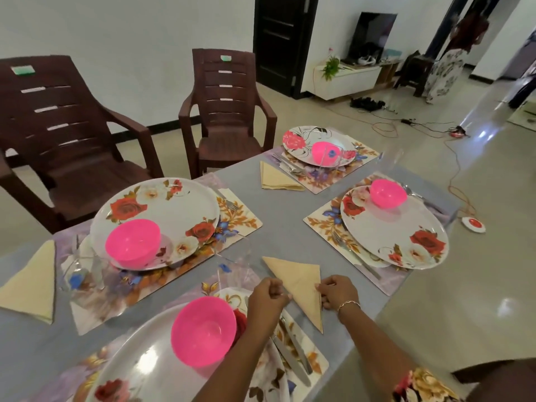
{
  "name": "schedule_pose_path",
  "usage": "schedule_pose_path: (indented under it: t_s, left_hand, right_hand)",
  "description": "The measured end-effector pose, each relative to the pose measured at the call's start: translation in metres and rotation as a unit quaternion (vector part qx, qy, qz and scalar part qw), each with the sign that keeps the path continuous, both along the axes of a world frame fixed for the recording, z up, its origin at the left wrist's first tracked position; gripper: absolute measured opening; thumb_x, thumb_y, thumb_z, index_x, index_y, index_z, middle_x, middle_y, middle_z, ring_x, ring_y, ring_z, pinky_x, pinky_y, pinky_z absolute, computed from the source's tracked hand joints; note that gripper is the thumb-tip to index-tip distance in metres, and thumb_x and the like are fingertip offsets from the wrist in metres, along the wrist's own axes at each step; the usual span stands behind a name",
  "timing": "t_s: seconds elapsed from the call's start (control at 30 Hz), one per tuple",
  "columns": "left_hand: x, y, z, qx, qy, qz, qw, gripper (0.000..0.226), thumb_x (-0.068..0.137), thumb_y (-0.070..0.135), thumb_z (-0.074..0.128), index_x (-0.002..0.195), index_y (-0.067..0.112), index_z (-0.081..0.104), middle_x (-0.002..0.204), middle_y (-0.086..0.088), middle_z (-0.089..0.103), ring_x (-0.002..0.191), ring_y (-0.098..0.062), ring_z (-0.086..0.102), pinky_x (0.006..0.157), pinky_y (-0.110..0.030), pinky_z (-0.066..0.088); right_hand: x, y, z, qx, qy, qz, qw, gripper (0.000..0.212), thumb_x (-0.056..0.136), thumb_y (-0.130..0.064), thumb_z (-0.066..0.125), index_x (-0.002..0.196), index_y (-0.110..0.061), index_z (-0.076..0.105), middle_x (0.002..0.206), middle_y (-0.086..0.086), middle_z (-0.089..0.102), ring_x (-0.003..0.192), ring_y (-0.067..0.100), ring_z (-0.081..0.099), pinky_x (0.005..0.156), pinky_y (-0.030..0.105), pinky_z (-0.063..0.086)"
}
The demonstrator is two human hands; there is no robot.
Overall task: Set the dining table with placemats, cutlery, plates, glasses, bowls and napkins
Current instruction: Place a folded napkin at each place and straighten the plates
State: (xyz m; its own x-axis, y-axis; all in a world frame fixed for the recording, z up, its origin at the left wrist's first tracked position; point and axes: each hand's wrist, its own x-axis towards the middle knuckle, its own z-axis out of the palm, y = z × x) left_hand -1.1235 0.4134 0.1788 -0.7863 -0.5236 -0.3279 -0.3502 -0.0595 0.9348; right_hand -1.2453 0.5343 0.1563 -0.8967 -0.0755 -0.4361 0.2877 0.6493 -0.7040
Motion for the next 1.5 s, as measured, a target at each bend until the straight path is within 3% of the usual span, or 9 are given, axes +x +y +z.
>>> schedule_pose_path:
  t_s: [0.1, 0.27, 0.63, 0.77, 0.83, 0.93, 1.13, 1.33, 1.5]
  left_hand:
    - [0.013, 0.005, 0.006, 0.007, 0.005, 0.007, 1.000, 0.021, 0.082, 0.005, 0.067, 0.087, 0.022, 0.056, 0.088, 0.000, 0.059, 0.089, -0.020, 0.059, 0.084, -0.034, 0.050]
    - [0.057, 0.021, 0.022, 0.012, 0.034, 0.028, 0.999, 0.016, 0.082, 0.004, 0.068, 0.091, 0.015, 0.061, 0.090, -0.004, 0.065, 0.088, -0.019, 0.061, 0.080, -0.032, 0.050]
    - [0.270, 0.031, 0.037, -0.044, 0.026, 0.214, 0.976, 0.017, 0.083, 0.005, 0.065, 0.083, 0.020, 0.059, 0.087, -0.003, 0.064, 0.086, -0.021, 0.060, 0.072, -0.032, 0.052]
    - [0.365, 0.005, 0.043, -0.048, 0.024, 0.311, 0.949, 0.022, 0.082, -0.001, 0.064, 0.077, 0.021, 0.059, 0.078, 0.000, 0.063, 0.082, -0.021, 0.060, 0.079, -0.036, 0.051]
    - [0.416, -0.009, 0.044, -0.039, 0.033, 0.368, 0.929, 0.021, 0.083, -0.001, 0.064, 0.075, 0.018, 0.058, 0.074, 0.001, 0.060, 0.075, -0.017, 0.058, 0.074, -0.033, 0.050]
    - [0.488, -0.030, 0.042, -0.019, 0.044, 0.439, 0.897, 0.018, 0.085, 0.000, 0.062, 0.078, 0.016, 0.057, 0.074, 0.002, 0.058, 0.069, -0.010, 0.054, 0.064, -0.024, 0.046]
    - [0.652, -0.087, 0.031, -0.002, 0.016, 0.560, 0.828, 0.009, 0.085, 0.002, 0.062, 0.087, 0.010, 0.059, 0.077, 0.001, 0.057, 0.070, -0.011, 0.053, 0.064, -0.022, 0.046]
    - [0.799, -0.140, 0.018, 0.018, -0.021, 0.635, 0.772, 0.011, 0.086, 0.009, 0.064, 0.082, 0.017, 0.059, 0.085, -0.003, 0.063, 0.087, -0.022, 0.061, 0.082, -0.035, 0.051]
    - [0.864, -0.176, 0.008, 0.036, -0.029, 0.646, 0.762, 0.011, 0.088, 0.011, 0.063, 0.082, 0.015, 0.055, 0.084, -0.003, 0.060, 0.076, -0.015, 0.056, 0.062, -0.020, 0.047]
  right_hand:
    - [0.012, 0.010, 0.009, 0.077, 0.071, 0.056, 0.993, 0.008, 0.083, -0.011, 0.059, 0.077, -0.015, 0.061, 0.082, 0.007, 0.066, 0.082, 0.026, 0.063, 0.071, 0.030, 0.049]
    - [0.061, 0.031, 0.029, 0.074, 0.199, 0.147, 0.966, 0.016, 0.087, -0.007, 0.053, 0.098, -0.010, 0.065, 0.095, 0.007, 0.068, 0.077, 0.015, 0.055, 0.067, 0.022, 0.040]
    - [0.257, -0.002, 0.053, -0.092, 0.335, 0.338, 0.875, 0.018, 0.081, 0.003, 0.060, 0.092, -0.010, 0.066, 0.080, -0.010, 0.056, 0.069, 0.012, 0.056, 0.065, 0.019, 0.041]
    - [0.342, -0.050, 0.053, -0.147, 0.303, 0.436, 0.835, 0.020, 0.081, 0.002, 0.061, 0.094, -0.013, 0.066, 0.084, -0.010, 0.059, 0.069, 0.006, 0.054, 0.066, 0.015, 0.041]
    - [0.387, -0.078, 0.052, -0.157, 0.288, 0.491, 0.807, 0.020, 0.081, 0.000, 0.062, 0.095, -0.014, 0.066, 0.085, -0.011, 0.060, 0.069, 0.006, 0.055, 0.066, 0.010, 0.040]
    - [0.452, -0.122, 0.048, -0.160, 0.253, 0.566, 0.768, 0.018, 0.083, -0.001, 0.061, 0.095, -0.014, 0.067, 0.085, -0.008, 0.061, 0.068, 0.006, 0.056, 0.068, 0.019, 0.044]
    - [0.599, -0.222, 0.032, -0.152, 0.188, 0.673, 0.700, 0.034, 0.079, 0.003, 0.062, 0.078, -0.032, 0.058, 0.080, -0.007, 0.064, 0.079, -0.008, 0.055, 0.062, 0.005, 0.040]
    - [0.742, -0.306, 0.018, -0.105, 0.102, 0.754, 0.641, 0.032, 0.081, -0.003, 0.060, 0.073, -0.033, 0.056, 0.070, -0.009, 0.058, 0.060, 0.005, 0.053, 0.064, 0.024, 0.047]
    - [0.799, -0.356, 0.004, -0.053, 0.046, 0.779, 0.623, 0.018, 0.084, -0.004, 0.060, 0.077, -0.020, 0.058, 0.069, -0.003, 0.057, 0.061, 0.009, 0.053, 0.054, 0.014, 0.044]
